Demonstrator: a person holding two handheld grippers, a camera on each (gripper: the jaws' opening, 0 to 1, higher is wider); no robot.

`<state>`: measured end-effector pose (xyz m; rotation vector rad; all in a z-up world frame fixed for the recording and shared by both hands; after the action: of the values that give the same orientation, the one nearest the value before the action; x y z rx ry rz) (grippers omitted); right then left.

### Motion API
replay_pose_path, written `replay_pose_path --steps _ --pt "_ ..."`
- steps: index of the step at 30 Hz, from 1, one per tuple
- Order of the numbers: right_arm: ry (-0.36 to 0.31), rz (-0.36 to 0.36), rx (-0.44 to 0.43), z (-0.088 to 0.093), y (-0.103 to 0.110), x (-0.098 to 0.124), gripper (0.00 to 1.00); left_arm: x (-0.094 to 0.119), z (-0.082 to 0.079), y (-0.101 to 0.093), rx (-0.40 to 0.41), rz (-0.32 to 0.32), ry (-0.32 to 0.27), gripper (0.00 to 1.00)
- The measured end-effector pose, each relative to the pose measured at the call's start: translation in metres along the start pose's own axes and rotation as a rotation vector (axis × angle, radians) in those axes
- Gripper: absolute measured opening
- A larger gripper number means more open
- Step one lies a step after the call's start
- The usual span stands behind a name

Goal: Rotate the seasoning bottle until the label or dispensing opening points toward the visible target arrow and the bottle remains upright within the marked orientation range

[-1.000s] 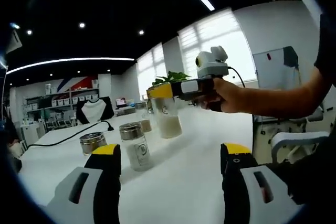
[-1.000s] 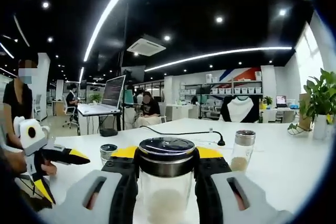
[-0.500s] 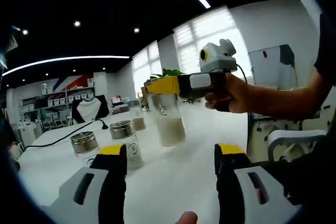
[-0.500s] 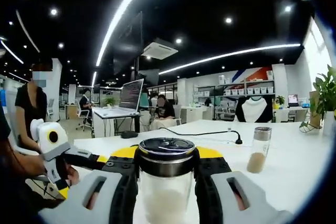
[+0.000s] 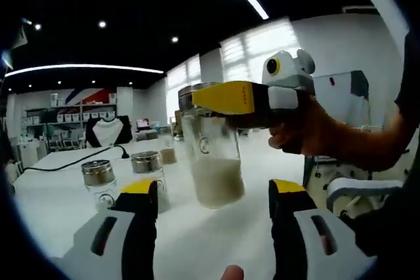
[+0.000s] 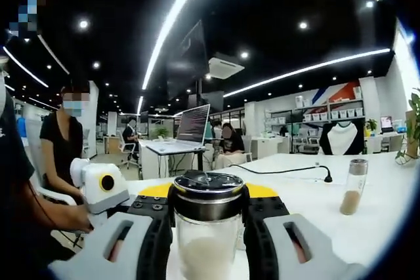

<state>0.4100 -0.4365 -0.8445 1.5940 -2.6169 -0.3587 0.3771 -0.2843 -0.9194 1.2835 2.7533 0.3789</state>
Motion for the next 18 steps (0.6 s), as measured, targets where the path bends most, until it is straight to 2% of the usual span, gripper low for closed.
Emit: replay_pose_path --steps 1,3,6,9,13,15,18 --pt "0.005 -0.011 0.002 0.001 0.004 -0.001 0.38 0.000 0.001 -0.001 -0.031 0.017 0.005 0.73" --pt "0.010 -0.025 0.012 0.002 0.009 -0.003 0.38 0.000 0.001 0.000 -0.051 0.000 -0.010 0.72" --pt "0.012 -0.049 -0.004 0.003 0.012 -0.004 0.38 0.001 -0.001 -0.002 -0.038 0.016 -0.037 0.70" --pt "0.005 -0.077 -0.030 0.005 0.014 -0.004 0.38 0.002 -0.001 0.000 -0.026 0.001 -0.047 0.68" --pt "-0.007 -0.138 -0.050 0.007 0.020 -0.004 0.38 0.003 -0.003 -0.003 0.011 0.045 -0.086 0.63" --pt "-0.014 -0.158 -0.061 0.007 0.021 -0.003 0.38 0.003 -0.003 -0.002 0.026 0.040 -0.093 0.63" --pt "-0.019 -0.179 -0.060 0.007 0.022 -0.002 0.38 0.005 -0.004 -0.004 0.008 0.052 -0.115 0.57"
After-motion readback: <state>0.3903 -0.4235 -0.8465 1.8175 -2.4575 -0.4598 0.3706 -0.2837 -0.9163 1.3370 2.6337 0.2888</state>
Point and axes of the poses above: the point that each gripper's makers call its tool centre point, and the gripper's own axes: x roughly backward along the fingers, y roughly to its left, z roughly out of its underside, the point moved 10 cm from there along x, roughly backward along the fingers, and after that the axes turned 13 degrees about -x, right-handed, at the moved point
